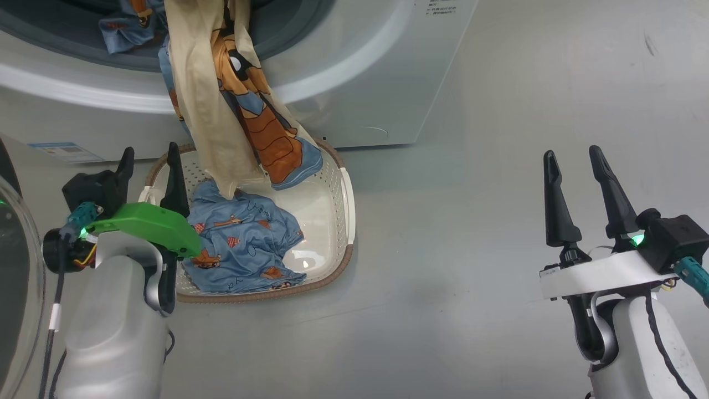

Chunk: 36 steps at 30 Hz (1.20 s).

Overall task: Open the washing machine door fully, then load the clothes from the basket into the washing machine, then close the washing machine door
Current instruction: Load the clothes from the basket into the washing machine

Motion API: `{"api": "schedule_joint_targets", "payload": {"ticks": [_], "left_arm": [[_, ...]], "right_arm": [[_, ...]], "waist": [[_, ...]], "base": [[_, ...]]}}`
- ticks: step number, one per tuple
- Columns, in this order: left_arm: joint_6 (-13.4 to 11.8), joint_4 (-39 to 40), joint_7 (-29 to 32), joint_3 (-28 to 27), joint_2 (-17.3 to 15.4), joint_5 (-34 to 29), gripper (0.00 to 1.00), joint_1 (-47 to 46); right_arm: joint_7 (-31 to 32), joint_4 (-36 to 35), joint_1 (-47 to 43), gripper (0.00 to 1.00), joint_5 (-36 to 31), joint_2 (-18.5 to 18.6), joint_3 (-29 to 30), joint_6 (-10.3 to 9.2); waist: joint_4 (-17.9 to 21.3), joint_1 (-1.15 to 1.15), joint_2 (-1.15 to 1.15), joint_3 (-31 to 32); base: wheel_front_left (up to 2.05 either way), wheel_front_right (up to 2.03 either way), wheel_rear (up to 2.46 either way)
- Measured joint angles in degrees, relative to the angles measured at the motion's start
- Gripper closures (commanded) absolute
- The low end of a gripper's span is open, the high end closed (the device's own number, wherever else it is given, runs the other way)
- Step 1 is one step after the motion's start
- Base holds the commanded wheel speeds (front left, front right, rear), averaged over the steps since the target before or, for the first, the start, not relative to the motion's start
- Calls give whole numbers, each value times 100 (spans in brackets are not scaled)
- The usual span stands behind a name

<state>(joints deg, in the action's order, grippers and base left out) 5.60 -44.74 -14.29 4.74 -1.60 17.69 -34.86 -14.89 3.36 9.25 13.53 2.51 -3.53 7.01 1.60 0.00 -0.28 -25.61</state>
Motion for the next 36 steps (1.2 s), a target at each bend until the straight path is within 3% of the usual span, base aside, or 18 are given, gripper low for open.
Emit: {"api": "schedule_joint_targets", "payload": {"ticks": [11,36], "left_arm": [[0,756,-15,-268,-1,159,0,642],[-41,1936,-15,-213,-1,214,0,1876]], "right_arm": [[0,71,-1,0,1,2,-59,0],[0,69,-59,0,1,2,79,0]], "waist": [[-4,0,0,188],[41,0,0,318]], "base": [[0,0,0],[0,0,0]]}}
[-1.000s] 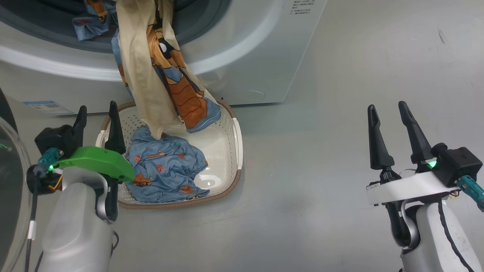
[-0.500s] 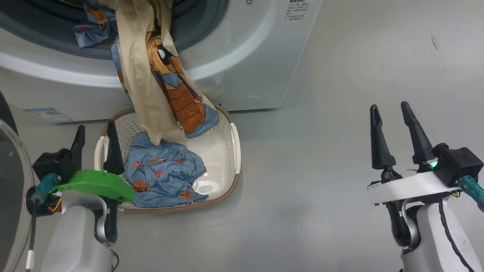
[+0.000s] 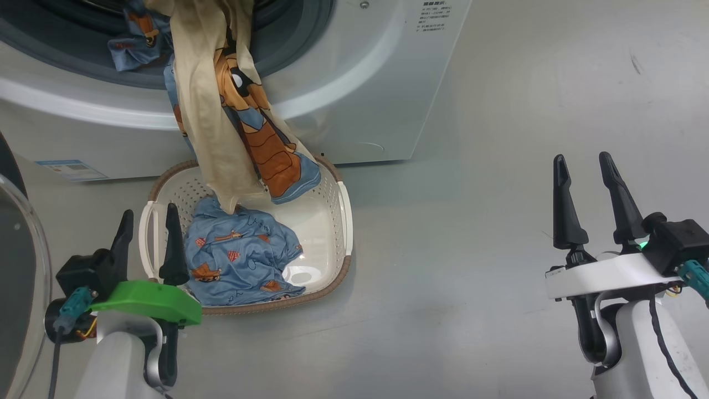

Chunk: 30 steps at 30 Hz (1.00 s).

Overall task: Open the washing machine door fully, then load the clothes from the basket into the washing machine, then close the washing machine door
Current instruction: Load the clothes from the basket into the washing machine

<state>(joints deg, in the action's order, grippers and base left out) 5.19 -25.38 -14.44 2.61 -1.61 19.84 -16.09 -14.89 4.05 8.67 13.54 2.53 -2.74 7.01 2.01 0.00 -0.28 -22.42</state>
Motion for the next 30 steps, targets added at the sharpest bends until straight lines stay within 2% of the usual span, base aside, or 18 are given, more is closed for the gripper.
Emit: {"api": "schedule_joint_targets", "payload": {"ticks": [8,18,30], "left_arm": [[-76,223,0,31,-1,30,0,150],[-9,231,0,151,-5,172,0,137],[81,-290,399,189,-82,348,0,-711]], "right_arm": [[0,1,2,0,0,-2,-136,0],[0,-16,18,0,1,-4,-227,0],[0,-199,59,0,0,-4,-203,0]], "waist": [[12,0,0,-50],[234,0,0,-218],[457,0,0,-697]], "base": [[0,0,0],[0,0,0],[0,0,0]]}}
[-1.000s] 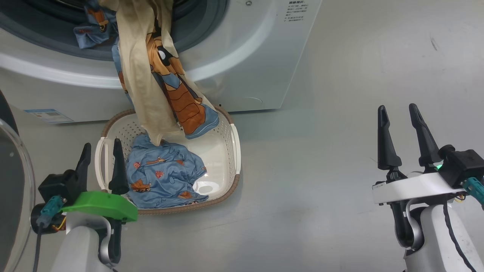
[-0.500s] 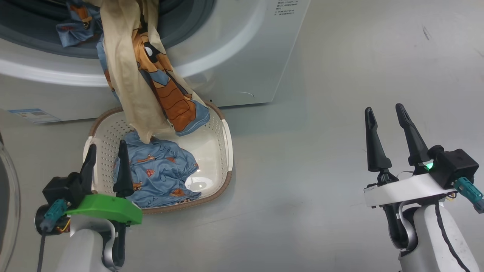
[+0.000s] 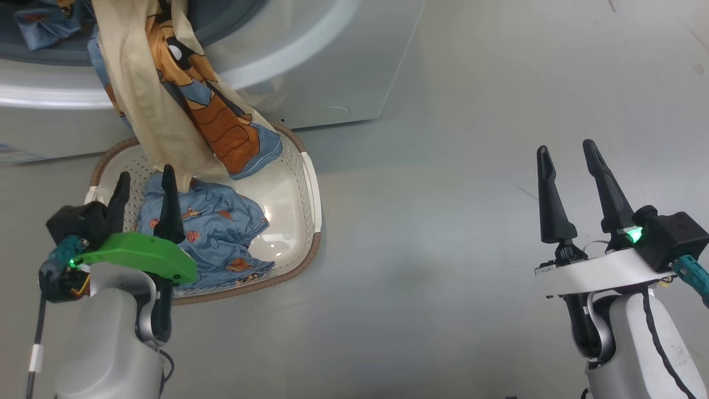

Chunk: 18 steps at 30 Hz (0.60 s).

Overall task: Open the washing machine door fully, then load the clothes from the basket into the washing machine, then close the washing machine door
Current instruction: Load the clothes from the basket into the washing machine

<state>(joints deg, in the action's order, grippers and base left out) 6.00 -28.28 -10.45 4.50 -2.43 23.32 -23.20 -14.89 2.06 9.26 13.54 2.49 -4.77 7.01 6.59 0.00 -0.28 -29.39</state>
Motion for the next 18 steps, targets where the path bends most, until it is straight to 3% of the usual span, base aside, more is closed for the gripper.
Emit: {"api": "schedule_joint_targets", "payload": {"ticks": [10,18], "left_arm": [[2,-333,100,-113,-245,32,0,-651],[10,-630,107,-108,-252,33,0,-1260]], "right_arm": [[0,-194,227,0,-16,0,14,0],[-1,-333,468,0,-52,0,87,0]], "waist": [[167,0,0,-623],[273,0,0,-1129]], "base": [[0,0,0],[0,0,0]]}}
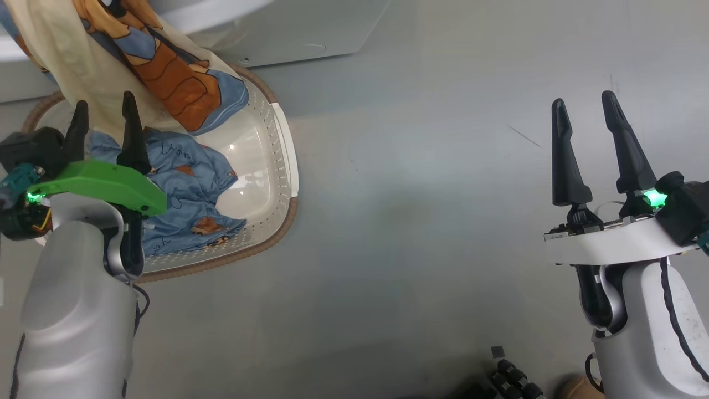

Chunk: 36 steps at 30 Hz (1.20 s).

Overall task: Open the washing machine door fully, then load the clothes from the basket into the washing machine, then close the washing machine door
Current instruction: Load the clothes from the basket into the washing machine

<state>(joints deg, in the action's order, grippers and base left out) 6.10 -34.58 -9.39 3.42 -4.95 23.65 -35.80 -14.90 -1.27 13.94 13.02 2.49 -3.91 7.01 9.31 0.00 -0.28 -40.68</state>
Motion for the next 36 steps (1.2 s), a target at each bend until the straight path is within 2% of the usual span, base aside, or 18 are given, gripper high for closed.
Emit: {"api": "schedule_joint_targets", "payload": {"ticks": [8,17,32,33,34,35,36], "left_arm": [[43,-321,-83,-40,-49,16,0,-449],[48,-592,-165,-51,-154,55,0,-815],[70,-933,-332,18,-83,144,0,-1287],[75,-951,-336,18,-83,144,2,-1298],[76,-966,-339,13,-83,144,21,-1305],[76,-983,-374,1,-83,144,32,-1311],[76,-1000,-385,-15,-83,145,53,-1317]], "right_arm": [[1,-18,189,0,-7,0,-76,0],[1,-2,235,0,-3,0,-193,1],[1,2,258,0,3,-2,-98,1],[0,3,259,0,3,-2,-100,1],[0,4,259,0,3,-2,-102,1],[1,5,259,0,3,-2,-107,1],[0,7,260,0,3,-2,-107,1]], "waist": [[55,0,0,-359],[181,0,0,-484],[331,0,0,-652],[335,0,0,-657],[338,0,0,-660],[343,0,0,-665],[346,0,0,-668]], "base": [[0,0,0],[0,0,0],[0,0,0],[0,0,0],[0,0,0],[0,0,0],[0,0,0]]}}
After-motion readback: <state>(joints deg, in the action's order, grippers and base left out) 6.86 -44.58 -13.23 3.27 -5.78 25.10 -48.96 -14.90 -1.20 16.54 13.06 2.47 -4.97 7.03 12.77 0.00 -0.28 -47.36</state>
